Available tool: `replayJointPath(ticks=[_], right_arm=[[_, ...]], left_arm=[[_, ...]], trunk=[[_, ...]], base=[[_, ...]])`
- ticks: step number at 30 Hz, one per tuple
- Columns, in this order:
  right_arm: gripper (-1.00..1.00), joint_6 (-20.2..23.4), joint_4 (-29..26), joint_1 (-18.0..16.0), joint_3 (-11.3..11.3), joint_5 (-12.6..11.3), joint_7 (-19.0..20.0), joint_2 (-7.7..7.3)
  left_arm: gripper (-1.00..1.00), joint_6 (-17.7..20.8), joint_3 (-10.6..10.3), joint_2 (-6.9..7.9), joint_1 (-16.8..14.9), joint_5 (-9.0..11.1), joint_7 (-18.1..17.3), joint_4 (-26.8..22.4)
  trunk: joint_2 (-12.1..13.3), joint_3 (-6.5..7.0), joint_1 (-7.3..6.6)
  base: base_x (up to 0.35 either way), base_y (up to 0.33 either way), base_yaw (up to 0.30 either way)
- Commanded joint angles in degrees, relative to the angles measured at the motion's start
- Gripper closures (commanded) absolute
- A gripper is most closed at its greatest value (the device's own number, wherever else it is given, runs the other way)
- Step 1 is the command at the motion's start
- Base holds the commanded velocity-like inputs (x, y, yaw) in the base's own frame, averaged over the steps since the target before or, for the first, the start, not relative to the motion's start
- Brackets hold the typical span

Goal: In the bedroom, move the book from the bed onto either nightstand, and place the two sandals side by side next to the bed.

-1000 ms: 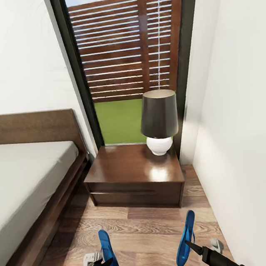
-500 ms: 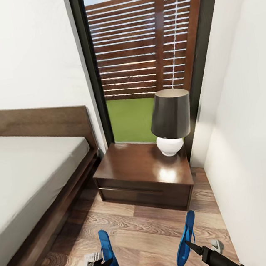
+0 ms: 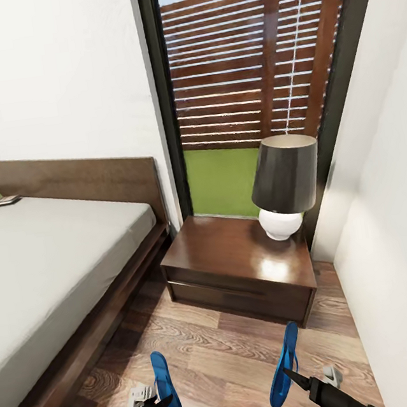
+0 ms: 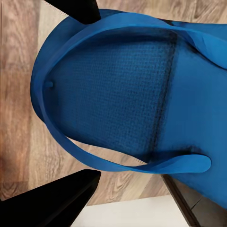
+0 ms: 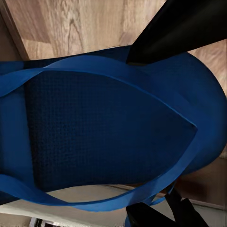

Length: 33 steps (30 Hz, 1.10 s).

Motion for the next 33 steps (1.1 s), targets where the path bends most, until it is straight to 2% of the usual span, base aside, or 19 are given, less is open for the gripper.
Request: replayJointPath(ticks=[1, 33], right_arm=[[1.0, 0.0, 0.0, 0.0, 0.1, -0.2, 0.2, -0.02], [1.0, 0.0, 0.0, 0.0, 0.1, -0.2, 0.2, -0.02]], left_arm=[[1.0, -0.3, 0.5, 0.0, 0.0, -0.6, -0.1, 0.0], [1.0, -0.3, 0.4, 0.0, 0.0, -0.6, -0.1, 0.0]], trunk=[[0.0, -0.05, -0.01], [0.0, -0.05, -0.01]], base=[[0.0, 0.0, 0.21], [0.009, -0.013, 0.21]])
